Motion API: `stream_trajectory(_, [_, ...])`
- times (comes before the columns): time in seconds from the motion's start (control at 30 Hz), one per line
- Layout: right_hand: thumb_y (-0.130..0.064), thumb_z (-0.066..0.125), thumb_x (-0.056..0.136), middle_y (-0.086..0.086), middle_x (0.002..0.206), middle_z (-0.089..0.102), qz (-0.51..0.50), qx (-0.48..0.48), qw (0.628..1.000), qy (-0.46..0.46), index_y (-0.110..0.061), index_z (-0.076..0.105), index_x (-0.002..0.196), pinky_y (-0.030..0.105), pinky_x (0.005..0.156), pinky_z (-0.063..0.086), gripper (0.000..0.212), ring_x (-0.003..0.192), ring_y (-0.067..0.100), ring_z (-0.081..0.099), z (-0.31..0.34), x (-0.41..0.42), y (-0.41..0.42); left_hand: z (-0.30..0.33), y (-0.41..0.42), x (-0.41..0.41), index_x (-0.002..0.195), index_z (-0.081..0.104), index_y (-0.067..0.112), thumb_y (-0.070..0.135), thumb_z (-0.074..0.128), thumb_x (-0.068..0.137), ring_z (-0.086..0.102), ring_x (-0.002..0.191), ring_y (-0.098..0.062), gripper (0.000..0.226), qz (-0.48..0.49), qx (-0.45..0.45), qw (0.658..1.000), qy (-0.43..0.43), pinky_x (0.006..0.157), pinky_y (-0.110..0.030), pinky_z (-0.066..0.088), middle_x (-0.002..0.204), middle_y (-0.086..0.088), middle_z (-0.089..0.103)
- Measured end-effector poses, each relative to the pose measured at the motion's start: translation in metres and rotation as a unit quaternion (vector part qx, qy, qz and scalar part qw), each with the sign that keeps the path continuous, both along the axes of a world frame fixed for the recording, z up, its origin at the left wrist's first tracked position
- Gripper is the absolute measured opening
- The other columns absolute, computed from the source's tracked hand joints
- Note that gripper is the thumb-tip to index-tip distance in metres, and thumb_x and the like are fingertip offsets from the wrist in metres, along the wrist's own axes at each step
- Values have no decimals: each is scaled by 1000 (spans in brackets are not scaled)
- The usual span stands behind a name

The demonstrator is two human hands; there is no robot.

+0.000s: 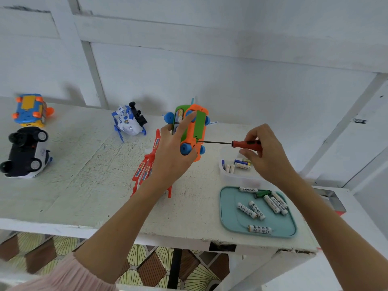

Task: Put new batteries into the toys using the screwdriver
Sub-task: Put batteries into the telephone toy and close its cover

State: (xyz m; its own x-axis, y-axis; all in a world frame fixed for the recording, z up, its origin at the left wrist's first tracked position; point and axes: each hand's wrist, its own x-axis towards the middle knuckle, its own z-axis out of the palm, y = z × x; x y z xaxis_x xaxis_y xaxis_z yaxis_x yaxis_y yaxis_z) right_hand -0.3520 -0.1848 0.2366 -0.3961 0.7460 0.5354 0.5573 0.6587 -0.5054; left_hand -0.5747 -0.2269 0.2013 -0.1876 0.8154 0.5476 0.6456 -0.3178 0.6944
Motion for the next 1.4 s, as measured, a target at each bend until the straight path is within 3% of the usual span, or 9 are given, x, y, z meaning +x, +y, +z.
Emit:
stream_trajectory(0.27, [-11,62,86,-4,77,53,-23,4,999,-44,-6,59,89,21,59,35,6,65,4,45,4,0,3,0,-4,0,132,24,58,29,53,74,46,108,-20,71,-7,-10,1000,2,87,-29,44,120,0,28])
stream_trajectory(0.4, [-15,56,90,5,67,57,-29,-41,997,-63,-6,61,86,26,54,34,11,55,8,42,6,-1,2,0,-5,0,134,28,56,25,57,77,47,107,-22,70,-6,-5,1000,20,88,-36,50,120,3,25])
stream_trajectory(0.6, [-22,44,96,0,56,53,-31,-138,986,-92,-13,56,67,21,51,32,33,45,6,39,8,-2,-2,-3,-4,-2,132,24,53,32,53,76,48,111,-23,66,-10,10,1000,18,88,-33,50,124,0,27])
stream_trajectory(0.77, [-29,34,100,-3,54,50,-18,-232,969,-77,-17,52,63,12,49,33,42,41,2,42,8,-6,-6,2,2,-2,132,22,55,27,55,77,44,109,-16,70,-16,26,1000,0,84,-14,41,129,-5,27])
stream_trajectory(0.87, [-26,52,93,-4,67,54,-6,-211,977,-40,-15,50,80,17,54,35,17,56,9,44,8,-7,-8,6,4,-4,135,26,54,30,56,76,47,109,-19,70,3,21,1000,2,87,-25,44,134,-12,29])
stream_trajectory(0.97, [-17,69,81,-5,74,55,-2,-131,991,-18,-13,50,85,17,57,37,20,61,9,46,10,-7,-8,7,4,-5,135,29,51,43,50,73,46,105,-16,66,0,27,1000,16,85,-23,43,132,-12,30])
stream_trajectory(1.07, [-17,67,83,2,70,60,-8,-86,996,-14,-10,57,81,13,55,38,13,59,11,50,12,-7,-6,4,2,-6,133,26,49,47,44,71,46,106,-16,65,-6,31,999,25,85,-22,43,130,-9,31])
stream_trajectory(1.2, [-25,62,86,6,66,62,-17,-85,995,-41,-7,62,82,16,52,37,19,56,14,51,9,-5,-4,0,2,-7,134,26,49,39,53,79,38,109,-14,62,-10,29,997,76,86,-25,40,131,-13,33])
stream_trajectory(1.4, [-30,54,90,-3,49,50,-7,-182,983,-11,-8,65,72,9,41,29,31,37,3,38,12,-6,-6,-4,2,-7,134,31,48,27,56,78,39,109,-15,65,-13,36,997,66,85,-16,37,131,-14,34])
